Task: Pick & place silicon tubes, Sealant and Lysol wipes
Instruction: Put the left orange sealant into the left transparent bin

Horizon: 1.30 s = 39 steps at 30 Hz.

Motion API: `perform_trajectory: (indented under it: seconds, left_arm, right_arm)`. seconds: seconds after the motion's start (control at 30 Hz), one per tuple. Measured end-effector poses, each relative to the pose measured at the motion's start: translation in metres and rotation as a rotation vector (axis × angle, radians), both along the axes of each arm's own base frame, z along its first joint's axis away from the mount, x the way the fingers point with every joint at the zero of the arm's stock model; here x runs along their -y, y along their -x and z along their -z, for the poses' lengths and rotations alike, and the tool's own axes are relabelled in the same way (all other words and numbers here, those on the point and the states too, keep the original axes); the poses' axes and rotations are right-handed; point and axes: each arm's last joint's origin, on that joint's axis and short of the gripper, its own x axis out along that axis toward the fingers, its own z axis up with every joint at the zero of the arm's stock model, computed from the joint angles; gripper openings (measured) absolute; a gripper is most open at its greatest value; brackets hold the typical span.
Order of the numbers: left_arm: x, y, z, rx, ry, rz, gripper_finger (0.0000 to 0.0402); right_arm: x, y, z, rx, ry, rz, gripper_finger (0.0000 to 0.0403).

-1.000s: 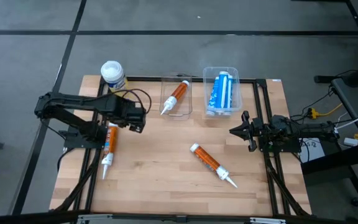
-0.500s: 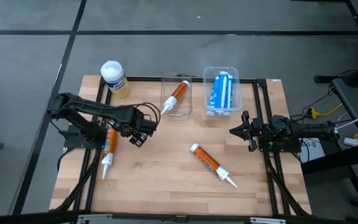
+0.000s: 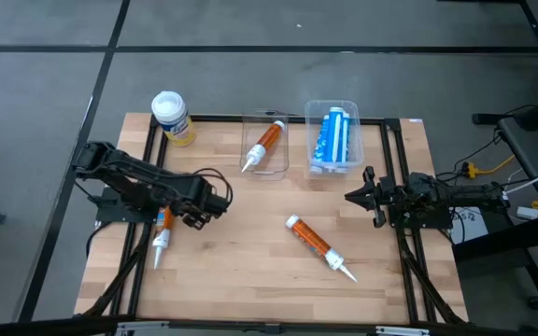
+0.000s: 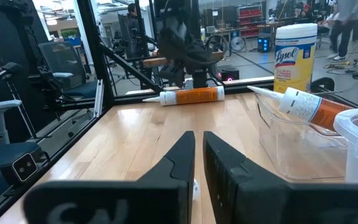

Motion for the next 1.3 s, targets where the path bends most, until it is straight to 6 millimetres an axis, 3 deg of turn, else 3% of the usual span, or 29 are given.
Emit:
perform_trajectory:
  seconds: [0.63,1.0,1.3]
  left_arm:
    - [0.015,0.032,0.053,-0.085,0.039,-0.054,0.0316]
    - [0.023,0.03,0.077,0.065,0.094,-0.119,0.0315]
    - [0.026,0.029,0.08,0.099,0.099,-0.132,0.0314]
  right_arm:
    - [0.0,0.0,0.0,0.0,0.001,0.0,0.0035]
    - [0.0,0.0,0.0,0.0,0.0,0.0,0.0035]
    - [0.0,0.0,0.0,0.0,0.0,0.0,0.0035]
